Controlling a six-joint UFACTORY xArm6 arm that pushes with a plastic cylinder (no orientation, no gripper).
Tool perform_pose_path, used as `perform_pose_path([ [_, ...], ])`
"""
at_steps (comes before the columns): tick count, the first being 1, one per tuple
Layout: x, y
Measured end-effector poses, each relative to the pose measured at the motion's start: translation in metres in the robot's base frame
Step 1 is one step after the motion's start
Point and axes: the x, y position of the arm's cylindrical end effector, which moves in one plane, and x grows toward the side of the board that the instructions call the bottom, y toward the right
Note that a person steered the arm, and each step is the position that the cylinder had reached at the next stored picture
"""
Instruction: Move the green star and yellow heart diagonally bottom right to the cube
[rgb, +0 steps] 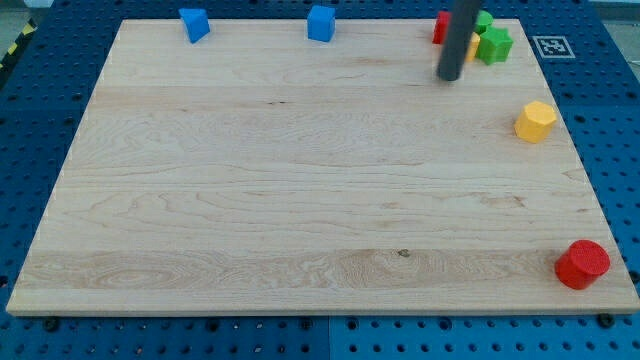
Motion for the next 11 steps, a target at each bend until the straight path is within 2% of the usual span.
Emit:
perform_pose_path([
  [2, 0.0, 0.119],
  [3, -0.018, 0.125],
  [5, -0.053, 0.081],
  [10, -0.016, -0.045],
  [11, -0.008, -0.032],
])
